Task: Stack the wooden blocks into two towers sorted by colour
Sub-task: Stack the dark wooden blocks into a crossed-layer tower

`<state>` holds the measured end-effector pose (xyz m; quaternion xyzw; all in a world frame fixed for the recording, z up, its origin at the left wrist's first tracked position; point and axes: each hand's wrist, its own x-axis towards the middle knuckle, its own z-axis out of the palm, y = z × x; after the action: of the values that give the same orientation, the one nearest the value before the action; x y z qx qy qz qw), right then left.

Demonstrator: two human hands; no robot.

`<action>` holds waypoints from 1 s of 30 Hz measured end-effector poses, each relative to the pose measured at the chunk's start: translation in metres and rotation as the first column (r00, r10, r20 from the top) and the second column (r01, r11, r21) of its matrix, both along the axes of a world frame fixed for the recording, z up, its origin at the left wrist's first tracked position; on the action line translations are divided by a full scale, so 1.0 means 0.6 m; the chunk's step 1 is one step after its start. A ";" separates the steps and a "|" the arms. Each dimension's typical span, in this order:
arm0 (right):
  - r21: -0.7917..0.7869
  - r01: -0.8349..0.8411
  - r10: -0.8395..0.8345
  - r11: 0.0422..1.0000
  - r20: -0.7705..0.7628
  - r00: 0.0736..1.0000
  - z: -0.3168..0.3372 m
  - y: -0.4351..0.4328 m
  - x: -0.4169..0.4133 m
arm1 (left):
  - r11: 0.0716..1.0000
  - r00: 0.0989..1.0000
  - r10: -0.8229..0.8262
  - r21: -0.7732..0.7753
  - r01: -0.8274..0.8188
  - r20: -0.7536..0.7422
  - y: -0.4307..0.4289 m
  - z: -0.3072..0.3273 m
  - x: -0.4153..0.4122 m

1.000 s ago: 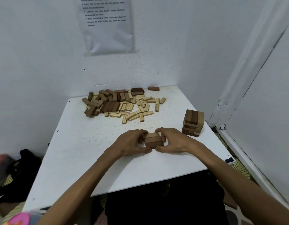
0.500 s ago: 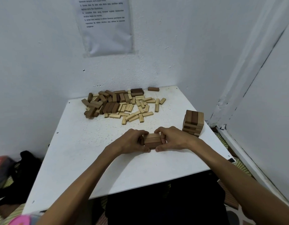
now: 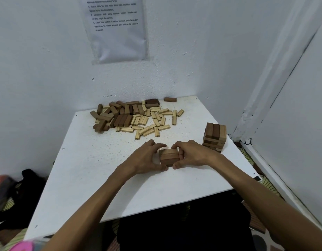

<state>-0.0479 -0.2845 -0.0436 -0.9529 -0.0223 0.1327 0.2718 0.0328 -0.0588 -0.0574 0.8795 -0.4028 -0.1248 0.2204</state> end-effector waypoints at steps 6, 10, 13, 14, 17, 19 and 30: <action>0.001 0.010 -0.010 1.000 -0.006 1.000 -0.003 -0.001 0.001 | 0.994 0.985 -0.013 -0.107 0.032 0.171 0.018 -0.028 -0.001; -0.043 0.005 -0.003 0.999 0.056 0.998 -0.005 0.000 -0.005 | 0.983 0.987 -0.003 -0.178 0.033 0.163 0.018 -0.033 -0.003; -0.047 -0.038 0.044 0.998 0.131 0.990 -0.010 -0.005 -0.014 | 0.978 0.987 -0.023 -0.203 0.055 0.157 0.020 -0.034 -0.003; -0.029 -0.051 0.054 0.998 0.146 0.988 -0.009 -0.006 -0.017 | 0.976 0.986 -0.028 -0.208 0.062 0.161 0.020 -0.034 -0.002; -0.037 -0.075 0.081 0.996 0.187 0.979 -0.007 -0.009 -0.026 | 0.975 0.980 -0.056 -0.200 0.095 0.193 0.019 -0.030 -0.002; -0.083 -0.086 0.102 0.993 0.209 0.973 -0.002 -0.008 -0.030 | 0.972 0.969 -0.096 -0.187 0.140 0.229 0.016 -0.025 -0.001; -0.031 -0.039 0.047 0.999 0.340 0.939 0.077 -0.044 -0.024 | 0.921 0.955 -0.230 -0.276 0.276 0.188 -0.024 0.069 0.056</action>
<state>-0.0621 -0.3107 0.0028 -0.9639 -0.0882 -0.0280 0.2497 0.0666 -0.0732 -0.0162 0.7833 -0.5432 -0.0225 0.3013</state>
